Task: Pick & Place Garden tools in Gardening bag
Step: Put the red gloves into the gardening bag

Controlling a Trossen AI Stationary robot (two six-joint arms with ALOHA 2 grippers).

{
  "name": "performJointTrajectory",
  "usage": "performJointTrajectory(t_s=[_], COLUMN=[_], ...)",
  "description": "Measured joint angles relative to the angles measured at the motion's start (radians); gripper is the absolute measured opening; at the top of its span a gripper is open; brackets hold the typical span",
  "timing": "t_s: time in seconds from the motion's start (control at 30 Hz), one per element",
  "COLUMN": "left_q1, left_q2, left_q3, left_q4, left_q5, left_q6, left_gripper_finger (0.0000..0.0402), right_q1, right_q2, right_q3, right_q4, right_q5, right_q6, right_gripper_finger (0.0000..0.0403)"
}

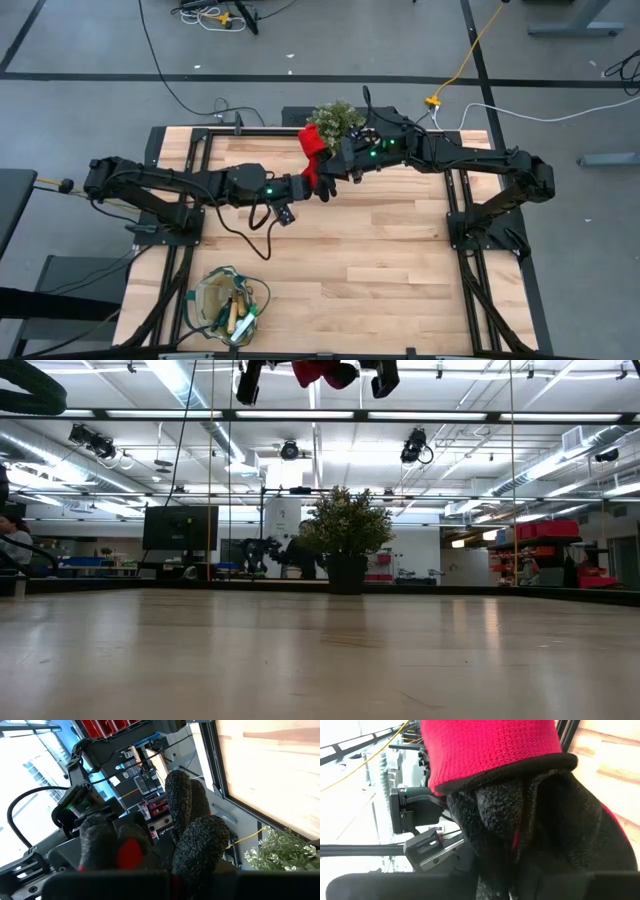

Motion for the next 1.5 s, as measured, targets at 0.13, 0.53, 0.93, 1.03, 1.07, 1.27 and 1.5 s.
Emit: performJointTrajectory(t_s=[0.13,0.53,0.93,1.03,1.07,1.27,1.5], left_q1=[-0.001,-0.007,-0.007,-0.009,-0.012,-0.045,-0.092], left_q2=[0.000,0.000,0.000,0.000,0.000,0.000,0.000], left_q3=[0.000,0.000,0.000,0.000,0.000,0.000,0.000], left_q4=[-0.003,-0.008,-0.029,-0.028,-0.025,-0.025,-0.026], left_q5=[-0.009,-0.080,-0.121,-0.121,-0.121,-0.119,-0.140], left_q6=[-0.003,-0.005,-0.134,-0.180,-0.195,-0.306,-0.442], left_gripper_finger=[0.0013,0.0013,0.0014,0.0013,0.0012,0.0014,0.0012], right_q1=[0.000,-0.002,-0.024,-0.034,-0.036,-0.047,-0.047], right_q2=[0.000,-0.016,-0.067,-0.089,-0.097,-0.116,-0.117], right_q3=[0.000,0.000,0.000,0.000,0.000,0.001,0.001], right_q4=[0.004,-0.019,-0.104,-0.085,-0.084,-0.076,-0.082], right_q5=[-0.008,-0.008,-0.002,0.017,0.024,0.029,0.029], right_q6=[0.000,-0.001,-0.046,-0.077,-0.093,-0.163,-0.311], right_gripper_finger=[0.0134,0.0217,0.0221,0.0221,0.0221,0.0221,0.0221])
